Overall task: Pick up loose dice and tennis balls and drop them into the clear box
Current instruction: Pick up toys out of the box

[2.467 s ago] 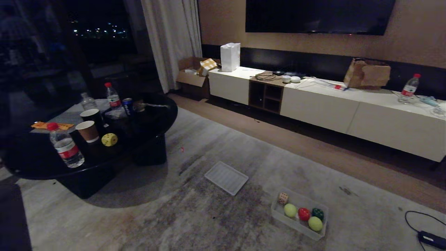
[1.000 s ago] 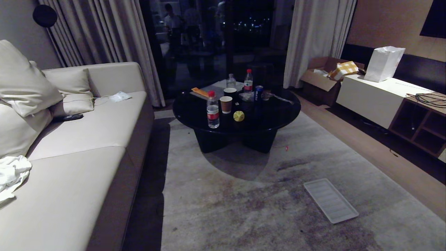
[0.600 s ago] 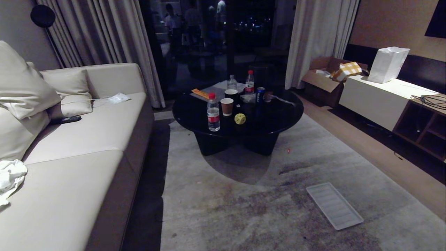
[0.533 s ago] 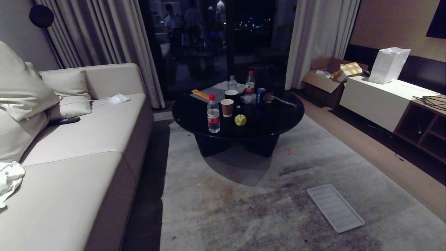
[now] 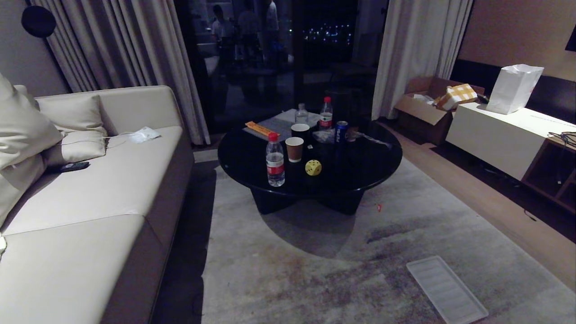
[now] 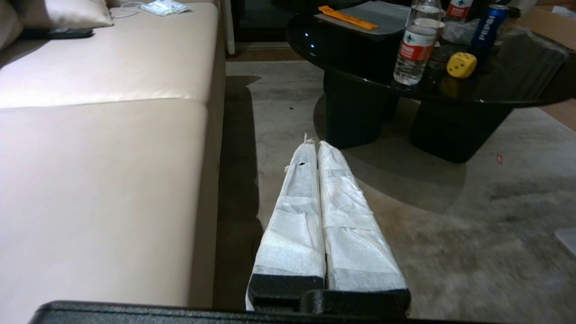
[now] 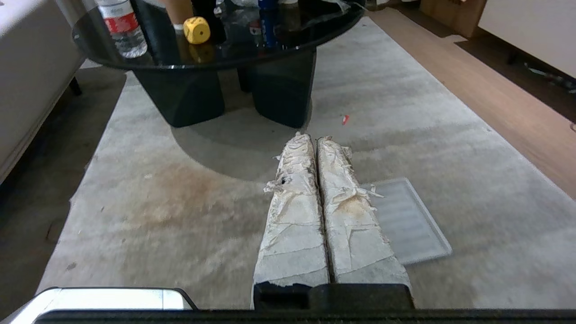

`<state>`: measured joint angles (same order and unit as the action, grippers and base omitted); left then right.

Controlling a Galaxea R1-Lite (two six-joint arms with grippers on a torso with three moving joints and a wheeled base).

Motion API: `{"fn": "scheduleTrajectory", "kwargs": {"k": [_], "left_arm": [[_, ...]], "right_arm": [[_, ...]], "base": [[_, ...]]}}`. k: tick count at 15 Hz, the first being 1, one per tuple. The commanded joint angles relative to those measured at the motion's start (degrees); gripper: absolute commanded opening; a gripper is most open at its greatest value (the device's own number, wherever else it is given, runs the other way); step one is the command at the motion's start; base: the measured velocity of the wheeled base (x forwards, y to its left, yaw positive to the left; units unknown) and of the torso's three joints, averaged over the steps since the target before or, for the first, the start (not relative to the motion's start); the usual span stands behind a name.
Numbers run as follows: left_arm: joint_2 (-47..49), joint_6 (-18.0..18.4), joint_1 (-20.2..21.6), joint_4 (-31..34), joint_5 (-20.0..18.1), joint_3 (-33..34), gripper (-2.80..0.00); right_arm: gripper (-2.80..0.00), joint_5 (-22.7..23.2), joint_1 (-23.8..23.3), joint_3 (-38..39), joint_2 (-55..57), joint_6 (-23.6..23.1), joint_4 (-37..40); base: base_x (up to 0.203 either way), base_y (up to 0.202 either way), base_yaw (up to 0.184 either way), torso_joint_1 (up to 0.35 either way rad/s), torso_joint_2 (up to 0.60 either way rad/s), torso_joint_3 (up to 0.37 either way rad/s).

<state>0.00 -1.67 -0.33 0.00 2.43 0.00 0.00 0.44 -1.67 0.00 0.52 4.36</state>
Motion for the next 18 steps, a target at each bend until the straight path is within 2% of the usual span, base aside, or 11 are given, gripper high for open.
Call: {"fn": "scheduleTrajectory", "kwargs": {"k": [1, 18], "left_arm": [[0.1, -0.1, 0.0, 0.0, 0.0, 0.1, -2.80], [0.1, 0.0, 0.0, 0.0, 0.1, 0.1, -2.80]], "right_arm": [[-2.80, 0.0, 0.0, 0.0, 0.1, 0.0, 0.0], [-2.80, 0.0, 0.0, 0.0, 0.1, 0.1, 0.0]], "base": [[0.181, 0.000, -0.002, -0.001, 0.00, -0.002], [0.185, 0.000, 0.000, 0.002, 0.00, 0.003]]}}
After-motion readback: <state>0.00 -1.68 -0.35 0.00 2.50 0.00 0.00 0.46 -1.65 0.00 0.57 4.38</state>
